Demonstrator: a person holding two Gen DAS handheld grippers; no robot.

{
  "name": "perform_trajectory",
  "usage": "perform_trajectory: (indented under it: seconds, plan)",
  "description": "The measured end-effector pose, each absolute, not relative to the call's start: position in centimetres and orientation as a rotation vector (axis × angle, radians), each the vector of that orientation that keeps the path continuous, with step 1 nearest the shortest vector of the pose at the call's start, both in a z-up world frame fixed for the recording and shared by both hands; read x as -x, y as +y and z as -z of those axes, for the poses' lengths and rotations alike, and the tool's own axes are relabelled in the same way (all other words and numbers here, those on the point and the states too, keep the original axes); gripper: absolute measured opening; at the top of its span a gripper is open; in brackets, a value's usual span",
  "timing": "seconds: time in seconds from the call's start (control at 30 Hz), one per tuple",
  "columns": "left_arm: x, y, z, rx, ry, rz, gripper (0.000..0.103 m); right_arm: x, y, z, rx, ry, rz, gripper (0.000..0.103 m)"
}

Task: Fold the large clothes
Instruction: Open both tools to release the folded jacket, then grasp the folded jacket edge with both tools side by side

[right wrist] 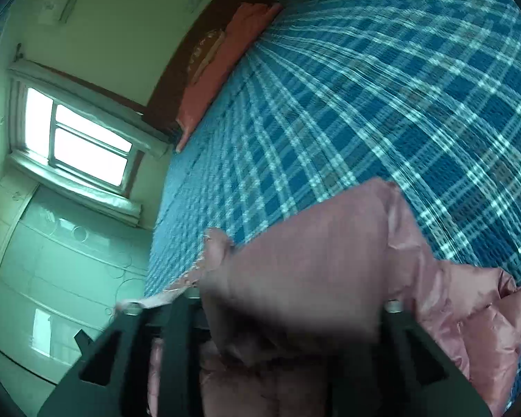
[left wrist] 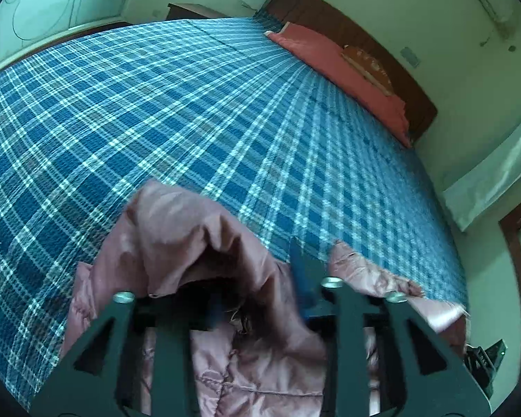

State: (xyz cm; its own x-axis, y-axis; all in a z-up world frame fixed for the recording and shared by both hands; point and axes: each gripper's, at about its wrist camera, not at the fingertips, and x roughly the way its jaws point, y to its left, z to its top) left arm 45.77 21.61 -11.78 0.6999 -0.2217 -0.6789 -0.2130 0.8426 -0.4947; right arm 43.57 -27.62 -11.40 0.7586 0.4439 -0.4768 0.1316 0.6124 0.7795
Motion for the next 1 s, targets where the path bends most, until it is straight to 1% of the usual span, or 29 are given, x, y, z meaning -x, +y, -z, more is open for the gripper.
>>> perform_trajectory:
  seconds: [0.03,0.07,0.1,0.2,0.27,0.37,0.4,0.43,0.47,0.5,0.53,0.6,0.73,0.83,0.9,1.0]
  plan:
    - [-45.6,21.6,11.4,0.590,0.797,0.011,0.056,-43.3,-27.6,10.9,-0.895,0.694,-0.192,0.060]
    - [-45.3,21.7,10.9,0.592,0.779,0.012,0.064,-43.1,-27.5,10.5,-0.882,0.684,-0.188,0.063]
    - [-45.1,21.7,10.4,0.590,0.769,0.008,0.067,-42.8,-27.4,9.9,-0.866,0.675,-0.185,0.065]
    - [-44.4,22.1,8.8,0.589,0.739,0.013,0.072,-41.9,-27.2,8.8,-0.846,0.659,-0.189,0.065]
    - [-43.6,22.5,8.0,0.589,0.721,0.002,0.072,-41.4,-26.9,8.2,-0.832,0.647,-0.190,0.065]
    - [-43.0,22.2,7.7,0.549,0.729,-0.020,0.071,-41.4,-24.9,7.5,-0.739,0.671,-0.173,0.065]
    - [-43.1,21.7,7.8,0.514,0.744,-0.022,0.069,-41.9,-23.9,7.3,-0.694,0.695,-0.166,0.064]
    - [-43.2,21.3,8.0,0.482,0.758,-0.020,0.067,-42.2,-23.2,7.4,-0.656,0.715,-0.157,0.058]
    - [-43.6,20.5,8.4,0.440,0.775,-0.023,0.061,-42.9,-21.8,7.4,-0.593,0.745,-0.153,0.054]
    - [-43.7,20.1,8.6,0.417,0.783,-0.027,0.059,-43.5,-20.8,7.5,-0.558,0.759,-0.161,0.050]
    - [-44.1,19.4,8.9,0.394,0.794,-0.023,0.058,-44.2,-19.6,7.5,-0.523,0.778,-0.172,0.040]
    - [-44.7,18.6,9.5,0.378,0.805,-0.017,0.055,-45.8,-17.4,7.6,-0.456,0.802,-0.193,0.035]
    - [-46.5,17.4,11.2,0.352,0.839,-0.028,0.055,-48.2,-13.8,8.1,-0.341,0.820,-0.199,0.035]
    - [-47.8,17.1,12.9,0.324,0.880,-0.066,0.055,-49.9,-12.2,9.7,-0.249,0.861,-0.152,0.035]
    - [-48.7,17.1,14.3,0.306,0.909,-0.089,0.056,-50.6,-12.2,11.1,-0.247,0.893,-0.150,0.034]
    - [-49.2,17.2,14.4,0.298,0.912,-0.100,0.055,-50.8,-12.3,10.4,-0.247,0.894,-0.155,0.034]
